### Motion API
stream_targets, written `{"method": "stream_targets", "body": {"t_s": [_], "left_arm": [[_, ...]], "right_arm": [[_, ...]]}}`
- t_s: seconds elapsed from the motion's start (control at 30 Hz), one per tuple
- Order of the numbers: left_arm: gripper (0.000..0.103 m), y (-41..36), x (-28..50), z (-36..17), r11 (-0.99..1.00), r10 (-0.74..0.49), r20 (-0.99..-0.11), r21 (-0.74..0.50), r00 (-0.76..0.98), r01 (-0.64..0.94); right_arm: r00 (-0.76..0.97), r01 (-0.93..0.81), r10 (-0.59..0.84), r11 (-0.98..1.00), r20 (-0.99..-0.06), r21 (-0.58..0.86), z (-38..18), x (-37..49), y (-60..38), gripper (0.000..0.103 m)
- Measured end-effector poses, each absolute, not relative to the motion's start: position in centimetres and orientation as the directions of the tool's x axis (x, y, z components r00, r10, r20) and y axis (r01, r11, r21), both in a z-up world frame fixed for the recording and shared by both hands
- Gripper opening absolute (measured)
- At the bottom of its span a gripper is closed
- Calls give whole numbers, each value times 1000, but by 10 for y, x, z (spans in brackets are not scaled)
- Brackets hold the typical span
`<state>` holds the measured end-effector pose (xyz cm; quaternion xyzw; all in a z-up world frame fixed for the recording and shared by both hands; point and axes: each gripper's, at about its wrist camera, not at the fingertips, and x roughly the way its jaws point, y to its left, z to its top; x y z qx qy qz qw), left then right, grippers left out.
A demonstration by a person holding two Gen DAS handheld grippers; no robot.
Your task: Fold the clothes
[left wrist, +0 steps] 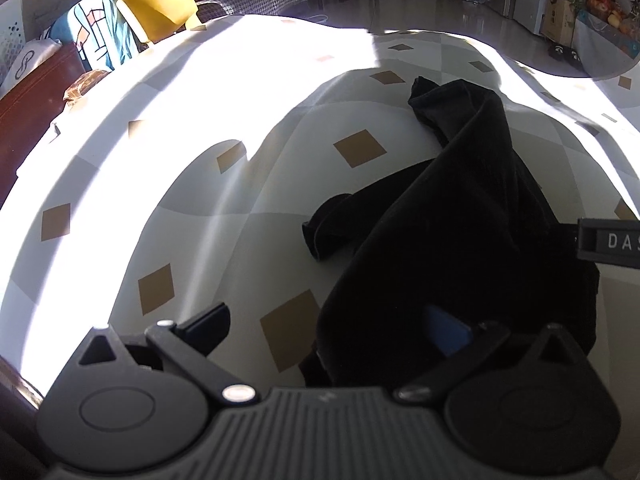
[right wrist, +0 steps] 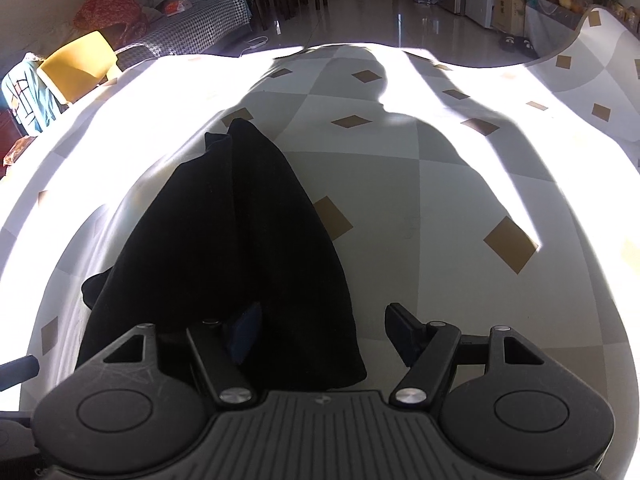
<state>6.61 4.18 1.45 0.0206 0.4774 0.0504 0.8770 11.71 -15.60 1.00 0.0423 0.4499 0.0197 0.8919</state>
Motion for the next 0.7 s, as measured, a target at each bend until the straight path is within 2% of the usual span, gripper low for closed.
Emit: {"method": "stream_targets", "body": {"t_s": [0.2, 0.7], "left_arm": [[103, 56, 68, -1, 988, 140, -862, 90, 487, -124], [103, 37, 72, -22, 993, 121, -874, 105, 471, -60]], "right_arm": [[566, 22, 79, 994, -821, 110, 2, 102, -161, 68], [543, 1, 58, 998, -838, 69, -18, 92, -152, 68]]}}
